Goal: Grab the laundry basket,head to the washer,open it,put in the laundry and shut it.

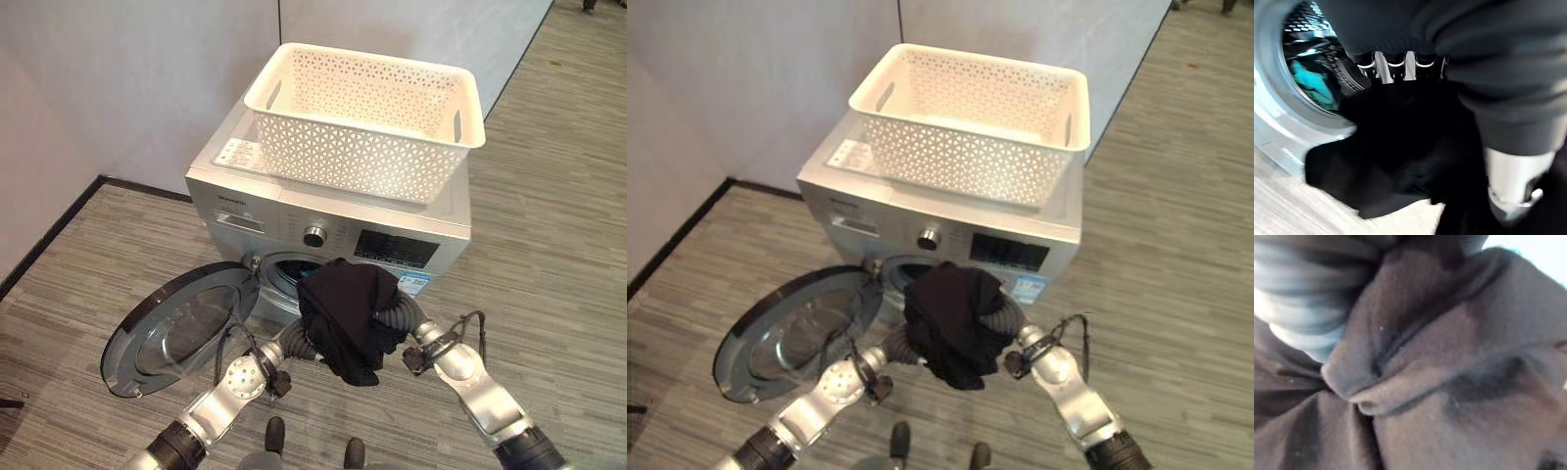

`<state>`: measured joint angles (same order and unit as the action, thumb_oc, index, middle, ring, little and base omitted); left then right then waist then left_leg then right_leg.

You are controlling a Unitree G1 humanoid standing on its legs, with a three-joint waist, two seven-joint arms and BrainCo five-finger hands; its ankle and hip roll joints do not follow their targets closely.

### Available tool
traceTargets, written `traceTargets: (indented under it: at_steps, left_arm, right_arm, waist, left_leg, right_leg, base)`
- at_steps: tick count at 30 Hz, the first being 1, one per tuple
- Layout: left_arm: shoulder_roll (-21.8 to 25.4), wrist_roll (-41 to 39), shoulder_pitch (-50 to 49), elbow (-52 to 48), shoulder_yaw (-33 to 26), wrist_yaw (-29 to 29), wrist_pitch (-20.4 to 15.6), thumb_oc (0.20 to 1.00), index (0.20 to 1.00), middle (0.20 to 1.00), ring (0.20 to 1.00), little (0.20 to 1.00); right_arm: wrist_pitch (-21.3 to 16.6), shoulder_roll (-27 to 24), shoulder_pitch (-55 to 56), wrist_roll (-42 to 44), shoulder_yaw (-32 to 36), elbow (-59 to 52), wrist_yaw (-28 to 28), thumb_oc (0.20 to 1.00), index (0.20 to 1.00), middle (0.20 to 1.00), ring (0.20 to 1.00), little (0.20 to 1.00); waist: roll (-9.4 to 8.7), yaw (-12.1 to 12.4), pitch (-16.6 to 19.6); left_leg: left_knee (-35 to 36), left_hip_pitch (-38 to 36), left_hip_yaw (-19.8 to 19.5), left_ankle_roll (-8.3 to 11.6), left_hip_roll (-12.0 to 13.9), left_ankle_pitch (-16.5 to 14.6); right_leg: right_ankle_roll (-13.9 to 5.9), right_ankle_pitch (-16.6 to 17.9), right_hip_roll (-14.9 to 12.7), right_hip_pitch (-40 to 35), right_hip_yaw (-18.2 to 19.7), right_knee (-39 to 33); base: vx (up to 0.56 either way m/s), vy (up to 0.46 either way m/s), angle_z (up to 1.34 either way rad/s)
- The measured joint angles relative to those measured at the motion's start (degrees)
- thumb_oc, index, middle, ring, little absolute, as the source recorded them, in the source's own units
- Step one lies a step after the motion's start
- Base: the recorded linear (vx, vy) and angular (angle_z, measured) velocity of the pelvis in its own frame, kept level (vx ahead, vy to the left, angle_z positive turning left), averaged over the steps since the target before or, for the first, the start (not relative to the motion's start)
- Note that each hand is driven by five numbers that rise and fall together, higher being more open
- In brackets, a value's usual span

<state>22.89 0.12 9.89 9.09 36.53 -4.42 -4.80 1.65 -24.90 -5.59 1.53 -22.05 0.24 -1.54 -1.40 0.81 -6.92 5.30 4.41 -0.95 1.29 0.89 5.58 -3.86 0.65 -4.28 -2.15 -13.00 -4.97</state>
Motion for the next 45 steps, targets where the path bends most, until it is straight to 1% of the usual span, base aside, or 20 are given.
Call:
traceTargets:
  at_steps: [1,6,13,14,15,17,18,20,26,27,28,29,30,32,35,36,40,42,43,45]
  left_arm:
    - [-0.47,0.29,0.50,1.00,0.39,0.51,0.09,1.000,1.000,1.000,1.000,1.000]
    - [-1.65,0.25,0.94,2.88,0.27,2.28,0.34,1.000,1.000,1.000,1.000,1.000]
    - [-3.62,0.30,3.44,5.94,1.95,4.92,0.93,1.000,1.000,1.000,1.000,1.000]
    - [-3.73,0.19,3.51,5.97,2.00,5.54,1.22,0.774,0.774,0.774,0.774,0.774]
    - [-3.90,-0.04,3.55,6.05,1.96,5.98,1.36,0.602,0.602,0.602,0.602,0.602]
    - [-4.13,-0.23,3.58,6.07,1.68,6.94,1.65,0.373,0.373,0.373,0.373,0.373]
    - [-4.09,-0.22,3.57,6.16,1.20,7.83,1.70,0.200,0.200,0.200,0.200,0.200]
    - [-3.55,-0.18,3.57,6.44,0.06,8.22,1.71,0.200,0.200,0.200,0.200,0.200]
    - [-3.14,0.35,3.43,6.46,0.00,8.55,1.72,0.200,0.200,0.200,0.200,0.200]
    - [-3.19,0.58,3.31,6.46,0.00,8.54,1.72,0.200,0.200,0.200,0.200,0.200]
    - [-3.18,0.58,3.24,6.46,-0.01,8.55,1.72,0.200,0.200,0.200,0.200,0.200]
    - [-3.34,0.58,2.88,6.46,-0.29,8.56,1.71,0.200,0.200,0.200,0.200,0.200]
    - [-3.40,0.58,2.52,6.46,-0.48,8.62,1.71,0.200,0.200,0.200,0.200,0.200]
    - [-3.20,0.59,1.83,6.52,-0.85,8.82,1.72,0.200,0.200,0.200,0.200,0.200]
    - [-2.85,0.66,0.23,6.66,-2.73,9.10,1.77,0.200,0.200,0.200,0.200,0.200]
    - [-3.16,0.77,-0.95,6.66,-4.14,9.31,1.75,0.200,0.200,0.200,0.200,0.200]
    - [-2.23,1.01,-5.93,6.91,-8.62,10.28,1.74,0.200,0.200,0.200,0.200,0.200]
    - [-0.68,1.04,-7.05,7.52,-10.05,10.46,1.75,0.200,0.200,0.200,0.200,0.200]
    - [0.10,1.10,-7.79,8.00,-11.44,10.45,1.76,0.200,0.200,0.200,0.200,0.200]
    - [1.42,1.23,-9.46,8.40,-13.02,10.41,1.85,0.200,0.200,0.200,0.200,0.200]
  right_arm:
    - [0.85,0.42,-0.51,0.17,-0.67,0.33,0.57,0.200,0.200,0.200,0.200,0.200]
    - [1.26,0.87,-2.31,2.52,-3.80,0.39,2.45,0.200,0.200,0.200,0.200,0.200]
    - [1.29,1.30,-2.68,5.16,-4.67,0.70,3.59,0.200,0.200,0.200,0.200,0.200]
    - [1.29,1.34,-2.79,5.93,-4.81,0.70,3.91,0.200,0.200,0.200,0.200,0.200]
    - [1.31,1.34,-3.16,6.54,-5.13,0.75,4.01,0.200,0.200,0.200,0.200,0.200]
    - [1.32,1.31,-4.10,6.93,-5.66,1.08,4.13,0.200,0.200,0.200,0.200,0.200]
    - [1.32,1.39,-4.23,7.34,-5.92,1.10,4.27,0.200,0.200,0.200,0.200,0.200]
    - [1.32,1.32,-4.20,8.54,-6.00,1.10,4.45,0.200,0.200,0.200,0.200,0.200]
    - [1.32,1.32,-4.02,8.88,-5.94,1.40,4.37,0.200,0.200,0.200,0.200,0.200]
    - [1.32,1.33,-3.86,8.87,-5.91,1.40,4.26,0.304,0.304,0.304,0.304,0.304]
    - [1.32,1.33,-3.84,8.86,-5.89,1.40,4.15,0.470,0.470,0.470,0.470,0.470]
    - [1.32,1.32,-3.69,8.83,-5.71,1.40,3.95,0.862,0.862,0.862,0.862,0.862]
    - [1.32,1.27,-3.53,8.82,-5.54,1.40,3.91,1.000,1.000,1.000,1.000,1.000]
    - [1.31,1.11,-3.28,8.66,-5.22,1.38,3.71,1.000,1.000,1.000,1.000,1.000]
    - [1.09,1.04,-2.19,8.65,-3.78,1.23,3.46,1.000,1.000,1.000,1.000,1.000]
    - [0.79,1.04,-1.03,8.67,-2.69,1.19,3.34,1.000,1.000,1.000,1.000,1.000]
    - [-0.27,-0.31,8.07,8.29,4.35,0.11,2.73,1.000,1.000,1.000,1.000,1.000]
    - [-0.11,-1.58,12.85,5.90,8.05,-1.87,2.64,1.000,1.000,1.000,1.000,1.000]
    - [-0.06,-2.66,15.84,4.61,10.06,-3.93,2.04,1.000,1.000,1.000,1.000,1.000]
    - [0.43,-4.11,18.83,3.42,13.23,-5.59,1.04,1.000,1.000,1.000,1.000,1.000]
  waist:
    - [0.28,0.01,-0.17]
    - [0.30,0.28,-0.22]
    - [-0.08,0.59,-0.67]
    - [-0.19,0.60,-0.97]
    - [-0.26,0.59,-1.33]
    - [-0.31,0.60,-1.48]
    - [-0.33,0.70,-1.50]
    - [-0.33,0.86,-1.50]
    - [-0.32,0.98,-1.51]
    - [-0.31,0.98,-1.51]
    - [-0.31,0.98,-1.51]
    - [-0.31,0.98,-1.51]
    - [-0.31,0.98,-1.51]
    - [-0.31,0.98,-1.52]
    - [-0.24,0.89,-1.59]
    - [-0.26,0.87,-1.60]
    - [-0.67,0.22,-1.84]
    - [-1.14,-0.33,-2.11]
    - [-1.54,-0.70,-2.20]
    - [-1.88,-1.90,-2.12]
  left_leg:
    - [0.00,0.15,-0.02,0.02,-0.01,0.03]
    - [-0.01,0.78,-0.09,0.03,0.01,0.06]
    - [-0.01,0.85,-0.17,0.09,0.02,0.09]
    - [-0.01,0.88,-0.19,0.12,0.03,0.10]
    - [-0.01,0.90,-0.19,0.13,0.03,0.12]
    - [-0.02,1.51,-0.25,0.15,0.01,0.15]
    - [-0.02,1.63,-0.28,0.13,-0.03,0.17]
    - [-0.02,1.54,-0.28,0.13,-0.13,0.17]
    - [-0.01,1.30,-0.26,0.13,-0.17,0.18]
    - [-0.01,1.31,-0.26,0.13,-0.16,0.18]
    - [-0.01,1.31,-0.26,0.13,-0.17,0.18]
    - [-0.01,1.31,-0.26,0.13,-0.18,0.18]
    - [-0.01,1.33,-0.26,0.13,-0.19,0.18]
    - [-0.01,1.37,-0.23,0.13,-0.19,0.17]
    - [-0.01,1.45,-0.19,0.13,-0.26,0.17]
    - [-0.01,1.45,-0.15,0.13,-0.33,0.16]
    - [0.00,1.41,0.16,-0.12,-0.51,-0.04]
    - [0.01,1.43,0.81,-0.33,-0.54,-0.20]
    - [0.01,1.41,1.64,-0.56,-0.61,-0.40]
    - [0.02,1.28,1.84,-0.77,-0.66,-0.53]
  right_leg:
    - [0.01,0.01,0.00,0.08,-0.10,0.00]
    - [0.01,0.00,0.04,0.58,-0.32,0.00]
    - [-0.03,-0.03,0.06,0.59,-0.43,0.00]
    - [-0.03,-0.03,0.08,0.60,-0.47,0.00]
    - [-0.03,-0.03,0.08,0.62,-0.48,0.00]
    - [-0.01,-0.01,0.07,1.22,-0.54,0.01]
    - [0.00,-0.01,0.04,1.31,-0.60,0.01]
    - [-0.03,-0.03,-0.06,1.19,-0.69,0.00]
    - [-0.04,-0.03,-0.11,0.99,-0.69,-0.01]
    - [-0.04,-0.03,-0.11,0.99,-0.69,-0.01]
    - [-0.04,-0.03,-0.11,0.99,-0.69,-0.01]
    - [-0.04,-0.03,-0.12,0.99,-0.69,-0.01]
    - [-0.04,-0.03,-0.13,1.01,-0.69,-0.01]
    - [-0.04,-0.04,-0.15,1.07,-0.69,-0.01]
    - [-0.06,-0.04,-0.22,1.18,-0.66,-0.01]
    - [-0.09,-0.06,-0.31,1.19,-0.65,-0.02]
    - [-0.26,-0.14,-0.77,1.30,-0.40,-0.01]
    - [-0.44,0.00,-0.88,1.64,0.21,-0.01]
    - [-0.46,0.22,-0.92,2.04,1.24,0.00]
    - [-0.58,0.35,-1.21,2.07,1.58,0.01]
  base:
    - [-0.03,-0.002,0.05]
    - [-0.01,0.000,0.02]
    - [0.00,0.000,0.00]
    - [0.00,0.000,0.00]
    - [0.00,0.000,0.00]
    - [0.00,-0.008,0.02]
    - [0.02,-0.013,0.03]
    - [0.01,-0.004,0.02]
    - [0.00,0.000,0.00]
    - [0.00,0.000,0.00]
    - [0.00,0.000,0.00]
    - [0.00,0.000,0.00]
    - [0.00,0.000,0.00]
    - [0.00,0.000,0.00]
    - [0.00,0.000,0.00]
    - [0.03,0.033,-0.01]
    - [0.03,0.036,-0.03]
    - [0.04,0.061,-0.18]
    - [0.04,0.056,-0.31]
    - [0.04,0.066,-0.23]
